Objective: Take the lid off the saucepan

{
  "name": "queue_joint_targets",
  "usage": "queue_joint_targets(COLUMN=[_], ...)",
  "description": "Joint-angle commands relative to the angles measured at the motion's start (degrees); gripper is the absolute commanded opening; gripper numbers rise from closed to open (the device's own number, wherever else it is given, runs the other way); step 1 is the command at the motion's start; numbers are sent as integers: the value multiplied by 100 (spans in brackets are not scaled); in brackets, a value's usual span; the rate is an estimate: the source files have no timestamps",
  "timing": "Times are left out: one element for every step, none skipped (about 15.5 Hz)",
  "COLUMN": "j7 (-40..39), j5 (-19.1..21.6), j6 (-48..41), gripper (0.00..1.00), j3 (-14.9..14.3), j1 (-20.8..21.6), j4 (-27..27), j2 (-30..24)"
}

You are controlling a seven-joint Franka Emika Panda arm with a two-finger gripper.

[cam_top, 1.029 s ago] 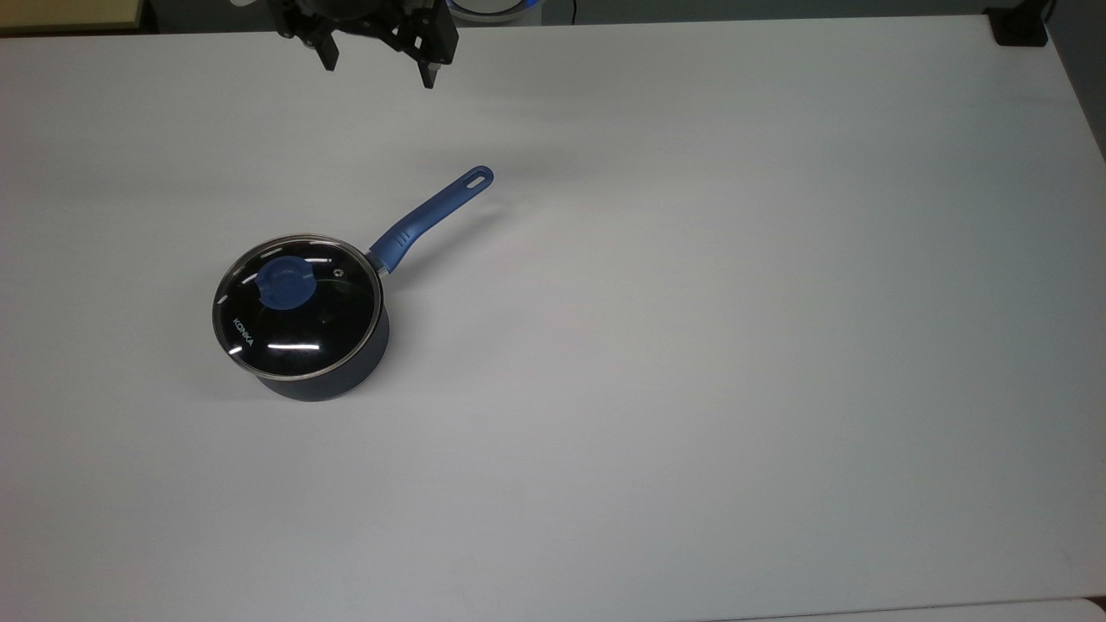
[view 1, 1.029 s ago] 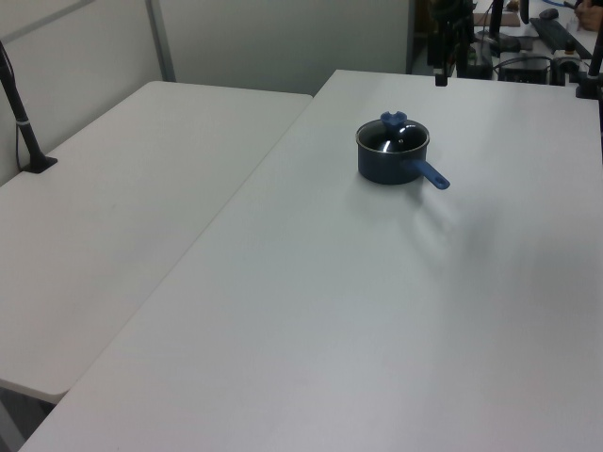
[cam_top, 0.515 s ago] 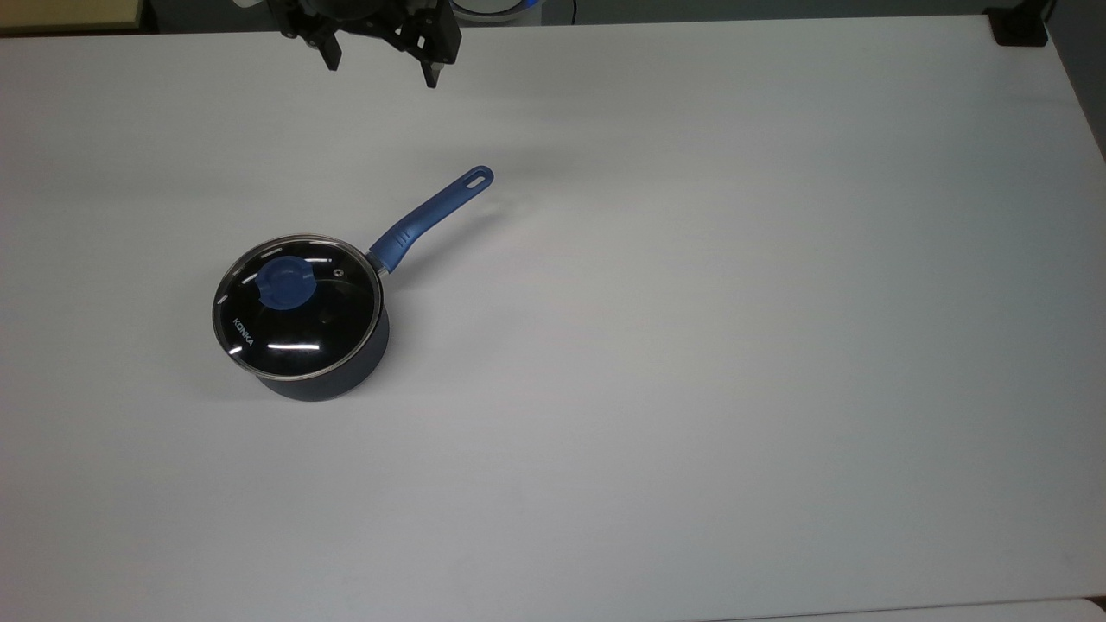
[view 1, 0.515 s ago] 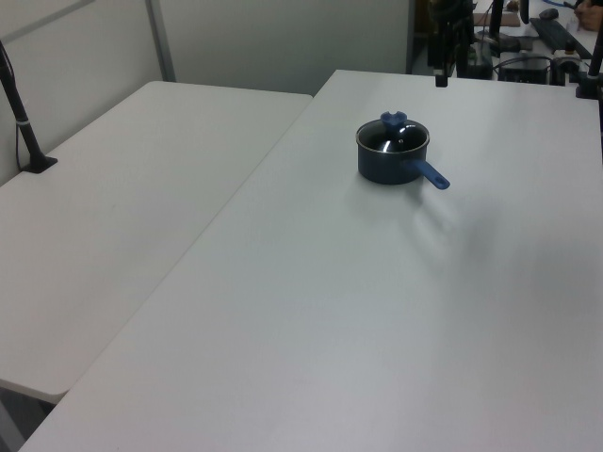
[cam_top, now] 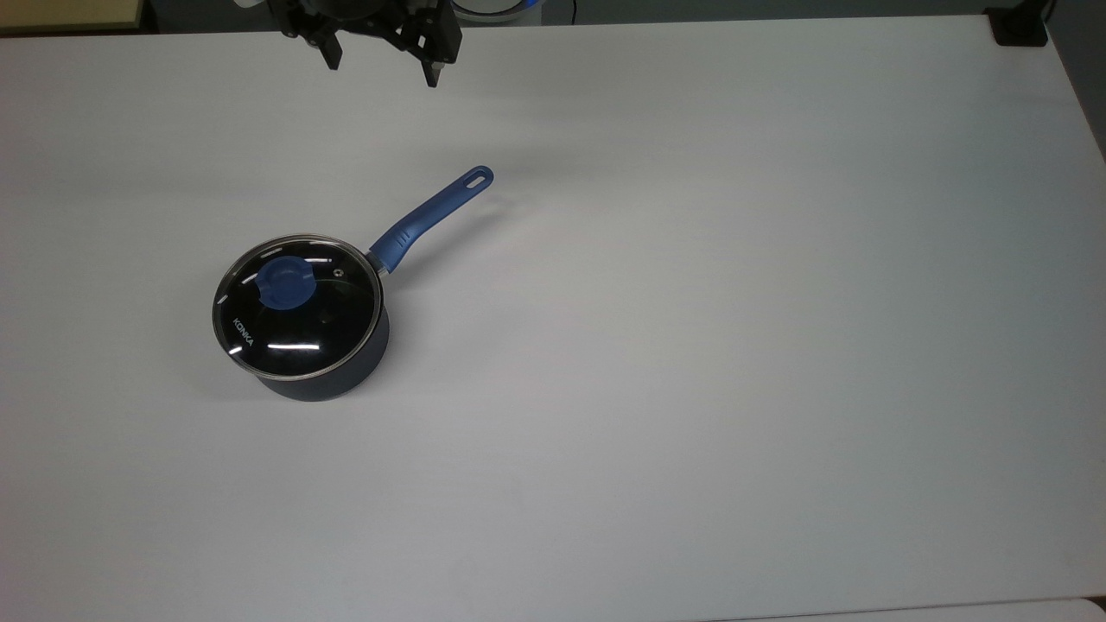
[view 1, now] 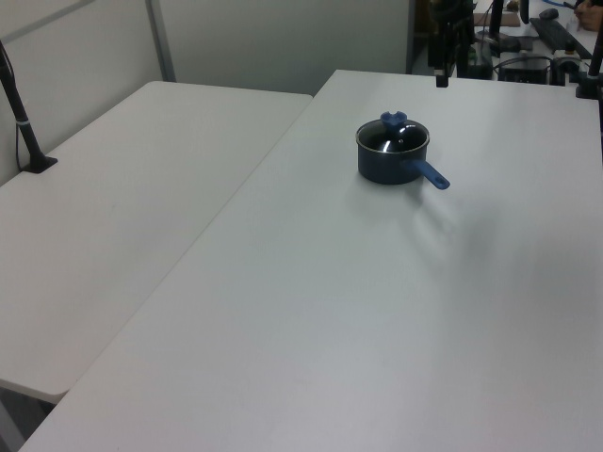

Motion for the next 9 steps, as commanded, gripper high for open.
queue_joint_targets(j7=[29, 37, 38, 38, 38, 29, 29, 29, 29], j5=[-33, -42, -42, -42, -42, -42, -51, -86, -138], j6=[-90, -90, -116, -142, -134, -90, -46, 50, 164], gripper=[100, 100, 100, 100, 100, 100, 100, 100, 100], j3=[-18, -18, -18, -18, -27, -53, -71, -80, -80], j1=[31, 39, 40, 40, 13, 5, -4, -22, -74], j4=[-33, -33, -15, -24, -15, -6, -6, -6, -6], j2=[-48, -39, -47, -56, -48, -39, -39, -30, -21])
